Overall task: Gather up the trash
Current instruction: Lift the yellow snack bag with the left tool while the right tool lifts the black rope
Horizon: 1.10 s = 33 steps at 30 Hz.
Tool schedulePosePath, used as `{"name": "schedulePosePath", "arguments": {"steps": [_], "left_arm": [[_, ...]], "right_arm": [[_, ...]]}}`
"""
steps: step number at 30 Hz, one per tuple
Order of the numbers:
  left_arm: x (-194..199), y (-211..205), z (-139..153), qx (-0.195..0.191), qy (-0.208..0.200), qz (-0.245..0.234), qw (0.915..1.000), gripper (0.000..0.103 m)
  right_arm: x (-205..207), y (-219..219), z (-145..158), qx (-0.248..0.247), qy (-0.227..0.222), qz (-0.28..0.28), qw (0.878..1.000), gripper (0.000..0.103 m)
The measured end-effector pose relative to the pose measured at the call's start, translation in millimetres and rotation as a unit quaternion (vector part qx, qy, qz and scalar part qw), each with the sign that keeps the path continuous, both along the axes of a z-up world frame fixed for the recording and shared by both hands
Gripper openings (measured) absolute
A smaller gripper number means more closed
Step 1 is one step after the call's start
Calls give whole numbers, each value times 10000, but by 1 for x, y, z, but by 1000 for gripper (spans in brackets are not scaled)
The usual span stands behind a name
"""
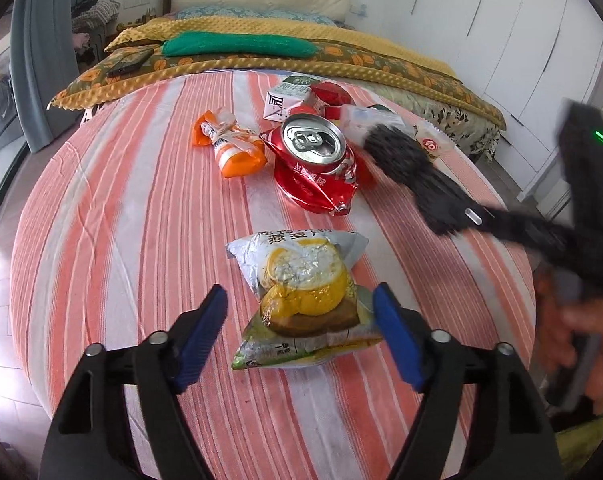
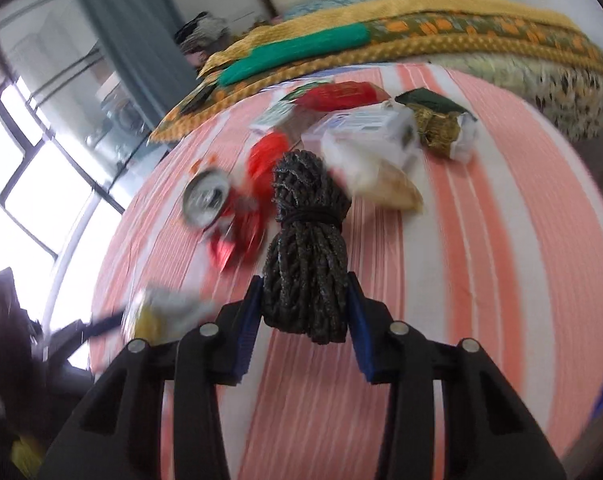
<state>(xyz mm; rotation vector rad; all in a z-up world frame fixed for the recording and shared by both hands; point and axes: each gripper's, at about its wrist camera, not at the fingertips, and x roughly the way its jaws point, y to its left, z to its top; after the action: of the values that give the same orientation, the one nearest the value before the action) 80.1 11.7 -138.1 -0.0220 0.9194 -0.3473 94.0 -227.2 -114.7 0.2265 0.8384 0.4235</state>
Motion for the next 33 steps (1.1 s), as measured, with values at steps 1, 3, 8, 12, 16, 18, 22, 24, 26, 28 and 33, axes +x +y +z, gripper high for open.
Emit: {"name": "schedulePosePath", "arguments": {"steps": [1,3,8,12,16,18,22,24,26,28,33], "left_arm": [[0,0,-1,-4,-19,26,10000,84],[-2,-1,-3,1,-86,92,9999,92],[0,-10,-17,357,-52,126,9993,98],[1,-9,-26,441,74,99,9990,99],[-1,-9,-27,443,15,57,9990,99],[-2,-11,-27,554,58,-61,9984,99],[-12,-1,-11,528,-56,-240,9983,99],[-13,8,2,333,-91,-340,9988,99],[-10,9,8,201,-40,-528,9984,99],[-6,2,10,272,-9,-671,9974,99],[12,-16,5,529,47,-810,9953,97]], "right_arm": [[-20,-2,2,-203,-110,29,9997,40],[-43,-2,0,-525,-234,4,9983,40],[-66,-16,-37,-1001,-12,-324,9944,50],[-71,-18,-45,-912,43,-400,9950,71],[-75,-18,-41,-837,196,-345,9957,81],[-79,-21,-36,-810,231,-357,9958,81],[-80,-25,-13,-788,171,-361,9961,82],[-74,-25,0,-893,102,-286,9955,82],[-61,-22,11,-905,161,-180,9956,82],[-42,-15,14,-1002,326,23,9944,81],[-5,8,-2,-1604,809,421,9828,74]]}}
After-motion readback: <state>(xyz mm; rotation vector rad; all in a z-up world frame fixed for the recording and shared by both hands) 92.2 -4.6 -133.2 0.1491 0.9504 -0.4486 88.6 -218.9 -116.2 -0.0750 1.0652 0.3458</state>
